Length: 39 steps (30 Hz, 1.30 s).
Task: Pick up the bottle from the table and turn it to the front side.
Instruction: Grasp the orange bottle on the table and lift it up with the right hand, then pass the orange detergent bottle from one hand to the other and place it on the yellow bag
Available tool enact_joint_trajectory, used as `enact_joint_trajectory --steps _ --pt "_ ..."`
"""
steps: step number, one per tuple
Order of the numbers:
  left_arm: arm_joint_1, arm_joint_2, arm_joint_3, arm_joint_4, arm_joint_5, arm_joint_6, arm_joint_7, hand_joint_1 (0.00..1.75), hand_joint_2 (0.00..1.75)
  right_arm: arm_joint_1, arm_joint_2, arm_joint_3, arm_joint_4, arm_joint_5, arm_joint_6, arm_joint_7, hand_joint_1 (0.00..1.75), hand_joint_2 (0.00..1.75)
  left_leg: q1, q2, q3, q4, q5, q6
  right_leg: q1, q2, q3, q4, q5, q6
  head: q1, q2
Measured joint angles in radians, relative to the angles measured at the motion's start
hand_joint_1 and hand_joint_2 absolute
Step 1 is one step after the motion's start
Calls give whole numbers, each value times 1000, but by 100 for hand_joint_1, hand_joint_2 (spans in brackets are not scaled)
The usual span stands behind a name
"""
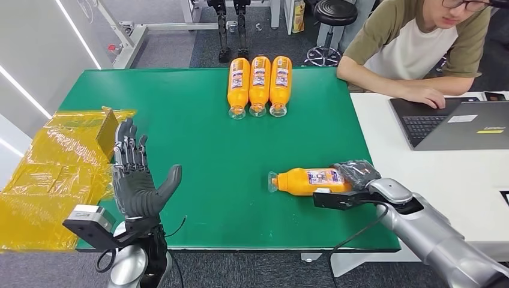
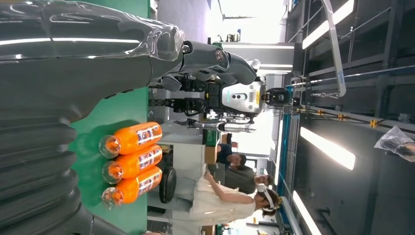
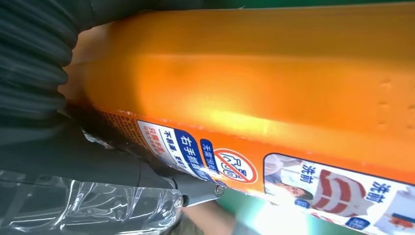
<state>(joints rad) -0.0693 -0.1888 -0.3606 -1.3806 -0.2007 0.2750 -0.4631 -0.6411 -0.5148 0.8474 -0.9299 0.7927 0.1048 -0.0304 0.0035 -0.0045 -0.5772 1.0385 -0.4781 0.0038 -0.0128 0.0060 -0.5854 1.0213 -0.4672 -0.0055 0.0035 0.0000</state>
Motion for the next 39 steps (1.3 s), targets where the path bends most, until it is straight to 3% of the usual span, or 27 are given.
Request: enact_joint_trajectory --steps 8,13,17,22,27,32,39 --pt "23 0 9 -14 -25 24 0 0 175 161 219 -197 -111 -79 -370 -74 175 175 1 -1 -2 -2 1 -2 1 0 -4 1 0 -1 0 0" --pt "27 0 10 -17 -19 39 1 0 175 259 349 -313 -249 -235 -590 -220 175 175 1 -2 -3 -2 1 -2 2 -2 -5 1 -2 -2 0 0" --pt "27 0 8 -17 23 17 3 0 175 352 423 -350 -359 -332 -728 -335 175 175 1 -1 -4 -2 1 -2 1 0 -6 1 -1 -2 0 0" --pt "28 0 -15 -17 52 -65 4 0 175 416 477 -351 -437 -347 -720 -326 175 175 1 0 -4 -2 1 -2 1 0 -6 1 -1 -2 0 0" --pt "27 3 -61 -17 39 -178 4 0 175 422 498 -349 -453 -371 -609 -271 175 175 1 0 -4 -2 1 -2 1 0 -6 1 -1 -2 0 0" --pt "17 4 -103 -21 14 -279 5 0 175 423 505 -333 -452 -301 -514 -181 175 175 1 0 -4 -2 1 -2 1 0 -7 1 -1 -2 0 0" --pt "-12 0 -112 -21 5 -315 14 0 175 434 507 -314 -455 -205 -438 -125 174 175 1 0 -4 -2 1 -3 1 0 -7 1 -1 -2 0 0"
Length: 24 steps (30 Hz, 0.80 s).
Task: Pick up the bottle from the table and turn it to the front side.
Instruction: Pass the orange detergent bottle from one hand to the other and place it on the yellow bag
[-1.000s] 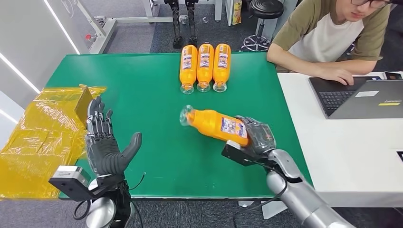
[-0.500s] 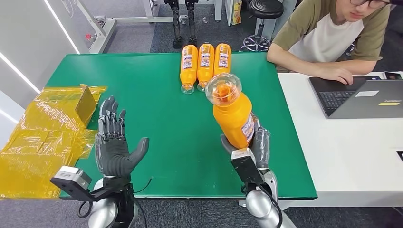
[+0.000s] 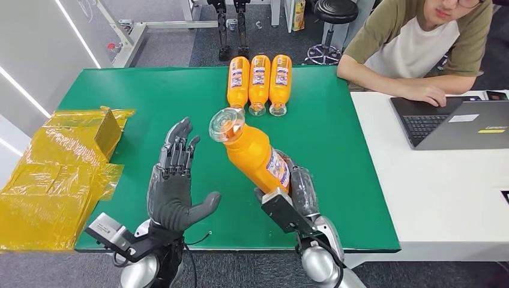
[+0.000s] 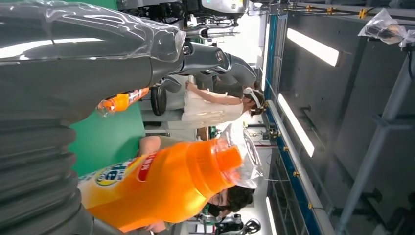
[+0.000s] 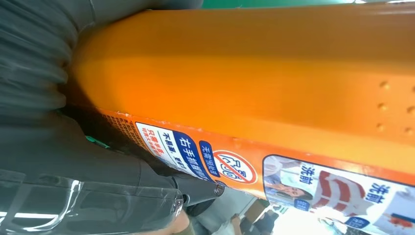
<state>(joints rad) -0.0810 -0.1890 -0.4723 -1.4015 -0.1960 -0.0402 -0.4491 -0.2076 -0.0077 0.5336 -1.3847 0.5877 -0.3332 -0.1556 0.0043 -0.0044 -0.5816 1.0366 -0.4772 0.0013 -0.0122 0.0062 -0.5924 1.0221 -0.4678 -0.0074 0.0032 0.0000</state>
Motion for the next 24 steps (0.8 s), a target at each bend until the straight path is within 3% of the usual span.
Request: enact_joint_trajectory --steps 8,13,24 --pt "-20 0 0 9 21 1 9 0 175 1 0 15 -10 81 50 -4 174 175 0 0 0 0 0 0 0 0 0 0 0 0 0 0" --pt "-32 -3 1 30 46 18 8 0 175 -19 0 53 -14 161 84 -62 175 175 0 0 0 0 0 0 0 0 0 0 0 0 0 0" --pt "-22 -10 9 35 54 36 5 0 175 -116 1 128 40 170 155 -99 174 175 0 0 -1 0 0 0 0 0 0 0 0 0 0 0"
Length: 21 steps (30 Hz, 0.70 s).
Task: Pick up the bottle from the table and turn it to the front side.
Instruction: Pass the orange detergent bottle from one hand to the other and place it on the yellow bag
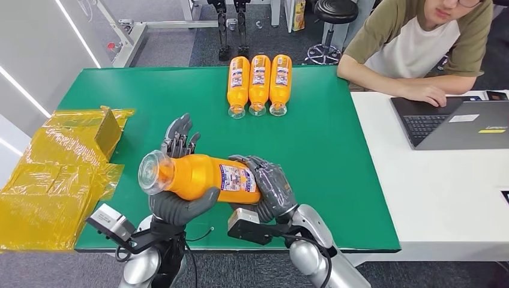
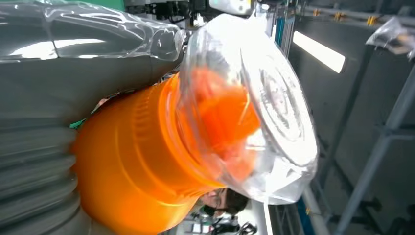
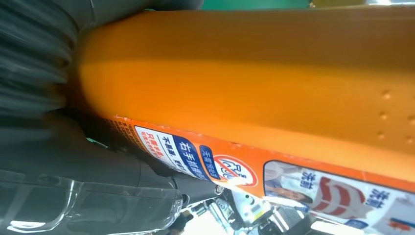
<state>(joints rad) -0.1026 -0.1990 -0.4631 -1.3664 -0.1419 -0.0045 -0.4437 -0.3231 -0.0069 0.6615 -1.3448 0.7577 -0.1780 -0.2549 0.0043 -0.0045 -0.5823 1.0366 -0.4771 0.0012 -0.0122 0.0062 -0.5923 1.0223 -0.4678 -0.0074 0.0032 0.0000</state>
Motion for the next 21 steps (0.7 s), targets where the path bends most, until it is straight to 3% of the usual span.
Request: enact_joint_trajectory --steps 2,5,6,21 --pt "5 0 7 0 0 5 0 15 175 -9 0 8 15 6 14 11 173 175 0 0 0 0 0 0 0 0 0 0 0 0 0 0" --pt "16 0 21 0 1 8 0 140 175 -16 0 15 38 18 28 23 171 175 0 0 0 0 0 0 0 0 0 0 0 0 0 0" --pt "20 0 24 -1 1 9 0 172 175 -17 0 15 45 20 30 25 171 175 0 0 0 0 0 0 0 0 0 0 0 0 0 0" --pt "53 -14 41 -11 13 8 -3 175 175 -30 0 29 84 50 33 35 173 175 0 0 0 0 0 0 0 0 -1 0 0 0 0 0"
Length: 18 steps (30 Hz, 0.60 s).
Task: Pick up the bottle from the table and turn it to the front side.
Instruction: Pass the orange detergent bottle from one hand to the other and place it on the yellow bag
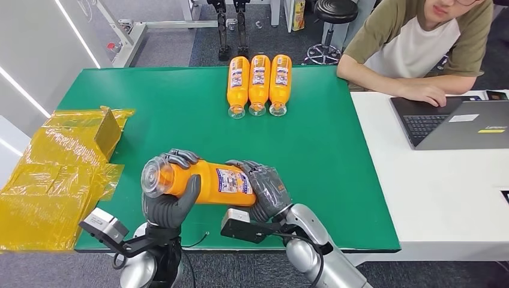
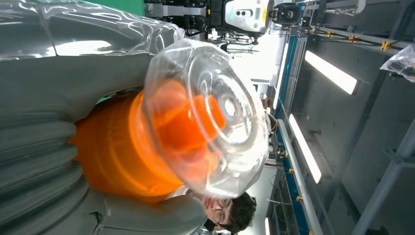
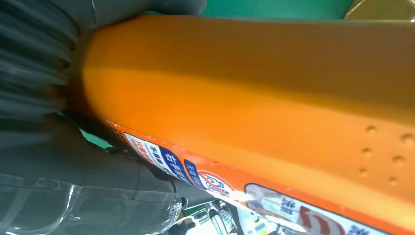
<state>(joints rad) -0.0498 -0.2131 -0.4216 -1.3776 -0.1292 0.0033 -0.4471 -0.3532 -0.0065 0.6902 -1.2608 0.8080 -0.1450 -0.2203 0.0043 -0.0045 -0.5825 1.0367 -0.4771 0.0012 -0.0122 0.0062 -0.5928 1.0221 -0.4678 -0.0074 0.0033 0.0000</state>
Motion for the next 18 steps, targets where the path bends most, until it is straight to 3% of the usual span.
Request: enact_joint_trajectory --steps 5,6,9,10,18 --pt "1 -4 0 -3 1 -1 -1 175 175 0 0 4 4 4 -1 0 173 175 0 0 0 0 0 0 0 0 0 0 0 0 0 0" --pt "1 -5 0 -3 1 -1 -1 175 175 0 0 4 5 4 -1 0 163 175 0 0 0 0 0 0 0 0 0 0 0 0 0 0" --pt "3 -8 0 -3 0 -1 -1 175 175 0 0 5 5 9 -12 0 33 175 0 0 0 0 0 0 0 0 0 0 0 0 0 0" --pt "3 -9 0 -4 0 -1 -1 175 175 1 0 5 5 14 -22 0 0 175 0 0 0 0 0 0 0 0 0 0 0 0 0 0" --pt "0 -9 0 -18 2 21 -8 175 175 44 17 0 -30 -39 -232 -60 0 175 0 0 0 0 0 0 0 0 0 0 0 0 0 0"
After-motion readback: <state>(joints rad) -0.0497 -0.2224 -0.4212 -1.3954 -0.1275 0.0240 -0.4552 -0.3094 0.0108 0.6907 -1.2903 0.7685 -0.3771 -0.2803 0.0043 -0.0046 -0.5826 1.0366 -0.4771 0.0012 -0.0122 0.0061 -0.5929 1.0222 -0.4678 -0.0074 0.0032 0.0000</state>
